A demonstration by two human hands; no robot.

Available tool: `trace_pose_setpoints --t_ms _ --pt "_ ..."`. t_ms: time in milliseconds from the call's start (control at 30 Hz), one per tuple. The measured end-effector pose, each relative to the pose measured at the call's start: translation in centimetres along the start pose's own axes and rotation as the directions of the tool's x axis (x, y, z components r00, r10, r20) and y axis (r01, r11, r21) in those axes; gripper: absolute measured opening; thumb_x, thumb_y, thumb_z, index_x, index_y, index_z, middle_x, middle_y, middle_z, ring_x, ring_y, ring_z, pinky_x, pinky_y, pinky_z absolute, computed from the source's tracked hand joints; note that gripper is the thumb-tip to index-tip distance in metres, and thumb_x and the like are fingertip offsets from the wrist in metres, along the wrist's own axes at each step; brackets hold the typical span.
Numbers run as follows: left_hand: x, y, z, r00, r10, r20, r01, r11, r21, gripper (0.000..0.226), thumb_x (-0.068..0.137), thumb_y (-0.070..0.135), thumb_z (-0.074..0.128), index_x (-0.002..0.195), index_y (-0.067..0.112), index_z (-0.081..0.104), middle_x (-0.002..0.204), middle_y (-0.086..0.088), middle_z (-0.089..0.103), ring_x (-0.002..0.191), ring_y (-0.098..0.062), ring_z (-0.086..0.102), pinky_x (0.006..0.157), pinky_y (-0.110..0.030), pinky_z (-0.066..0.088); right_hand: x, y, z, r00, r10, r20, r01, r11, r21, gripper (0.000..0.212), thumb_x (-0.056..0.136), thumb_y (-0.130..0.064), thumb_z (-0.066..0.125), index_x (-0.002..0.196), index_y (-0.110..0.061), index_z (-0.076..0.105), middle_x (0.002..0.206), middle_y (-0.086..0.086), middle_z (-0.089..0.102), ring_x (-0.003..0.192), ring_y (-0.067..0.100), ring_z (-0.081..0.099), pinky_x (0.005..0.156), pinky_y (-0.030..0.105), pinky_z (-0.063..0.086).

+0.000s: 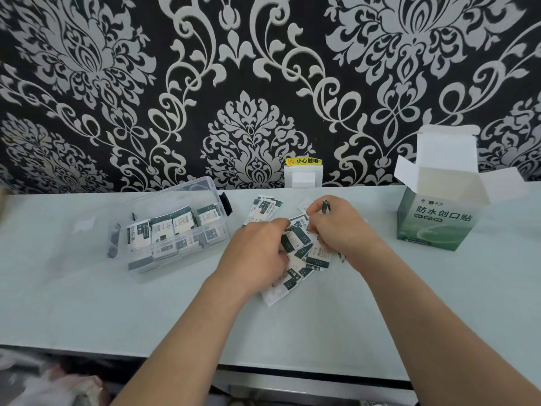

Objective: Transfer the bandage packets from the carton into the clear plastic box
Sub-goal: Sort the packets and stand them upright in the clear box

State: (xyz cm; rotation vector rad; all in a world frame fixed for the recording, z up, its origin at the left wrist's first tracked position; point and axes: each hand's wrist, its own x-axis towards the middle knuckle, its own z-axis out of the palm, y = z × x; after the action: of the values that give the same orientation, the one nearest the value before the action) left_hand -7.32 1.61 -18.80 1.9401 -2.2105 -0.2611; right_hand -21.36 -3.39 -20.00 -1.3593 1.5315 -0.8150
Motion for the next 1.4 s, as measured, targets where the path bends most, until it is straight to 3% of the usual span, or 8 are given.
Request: trace_pose_setpoints --t_ms 233,367,500,600,867,1100,1233,1400 --pt "0.4 -0.3 0.5 1.0 -0.025 0.015 0.027 0.99 -0.14 0.046 0.084 0.009 0.063 0.125 0.031 0.058 0.112 -0.001 0.066 0.106 -0.022 0.057 0.082 -0.03 0.045 0.1 0.4 -0.1 0.996 -0.061 0.066 0.07 0.988 -0.139 0.021 0.08 -0.006 0.064 0.085 -0.025 0.057 0.086 0.003 0.062 0.075 0.024 0.065 0.058 0.028 0.047" --pt "0.3 0.0 -0.1 0.993 -0.048 -0.111 0.011 0.951 -0.309 0.022 0.087 0.015 0.066 0.103 0.029 0.069 0.089 0.006 0.07 0.084 -0.015 0.063 0.07 -0.028 0.049 -0.5 -0.5 -1.2 0.994 -0.077 0.078 0.06 0.977 0.206 0.011 0.087 -0.006 0.065 0.094 -0.014 0.061 0.067 0.0 0.056 0.04 0.005 0.047 0.038 0.019 0.034" --pt "0.0 1.3 -1.5 0.956 -0.265 -0.124 0.058 0.587 -0.808 0.023 0.083 0.009 0.074 0.102 0.021 0.07 0.082 0.004 0.075 0.069 -0.01 0.071 0.061 -0.025 0.057 -1.2 -1.6 -2.1 0.965 -0.059 0.255 -0.115 0.781 0.614 0.02 0.092 -0.032 0.062 0.097 -0.013 0.064 0.07 0.001 0.055 0.052 0.009 0.037 0.042 0.018 0.026" --pt "-0.3 2.3 -1.5 0.944 -0.32 -0.081 0.052 0.386 -0.921 0.027 0.08 0.011 0.077 0.104 0.018 0.065 0.074 -0.003 0.075 0.059 -0.016 0.071 0.049 -0.022 0.053 -1.9 -2.3 -1.2 0.915 -0.114 0.388 -0.181 0.742 0.645 0.032 0.091 -0.04 0.061 0.107 -0.012 0.064 0.083 0.007 0.067 0.061 0.017 0.056 0.056 0.028 0.044" --pt "0.3 1.6 0.3 0.926 -0.188 -0.328 -0.087 0.738 -0.669 0.015 0.099 0.026 0.05 0.109 0.035 0.055 0.046 0.006 0.046 0.04 -0.009 0.04 0.044 -0.026 0.03 -2.1 -2.2 1.1 0.947 0.05 0.317 -0.274 0.637 0.72 0.022 0.1 -0.022 0.048 0.106 -0.014 0.067 0.097 0.02 0.072 0.081 0.034 0.069 0.072 0.046 0.055" --pt "-0.3 2.2 -0.8 0.94 -0.079 -0.332 -0.059 0.921 -0.385 0.033 0.095 0.037 0.05 0.126 0.036 0.039 0.06 0.014 0.05 0.069 -0.011 0.057 0.058 -0.032 0.04 -2.0 -2.5 1.0 0.95 0.133 0.281 -0.306 0.562 0.769 0.016 0.097 -0.016 0.052 0.104 -0.012 0.066 0.061 0.007 0.063 0.054 0.024 0.064 0.053 0.033 0.05" --pt "-1.2 1.8 -1.9 0.984 0.132 -0.121 -0.173 0.874 -0.455 0.093 0.071 0.038 0.079 0.144 0.044 0.021 0.128 0.014 0.037 0.122 -0.001 0.031 0.086 -0.008 0.031 -1.7 -2.6 0.6 0.942 0.131 0.308 -0.324 0.596 0.735 0.013 0.094 -0.004 0.045 0.097 -0.007 0.058 0.054 0.005 0.047 0.041 0.015 0.045 0.042 0.021 0.04" --pt "-1.2 1.4 -1.0 0.979 0.203 0.025 -0.179 0.909 -0.375 0.127 0.061 0.04 0.086 0.145 0.053 -0.008 0.154 0.026 -0.018 0.142 0.0 -0.022 0.119 -0.039 0.016 -2.8 -3.0 1.2 0.909 0.048 0.415 -0.288 0.792 0.539 0.017 0.093 -0.005 0.042 0.083 -0.007 0.055 0.048 0.005 0.039 0.036 0.013 0.037 0.037 0.02 0.03"
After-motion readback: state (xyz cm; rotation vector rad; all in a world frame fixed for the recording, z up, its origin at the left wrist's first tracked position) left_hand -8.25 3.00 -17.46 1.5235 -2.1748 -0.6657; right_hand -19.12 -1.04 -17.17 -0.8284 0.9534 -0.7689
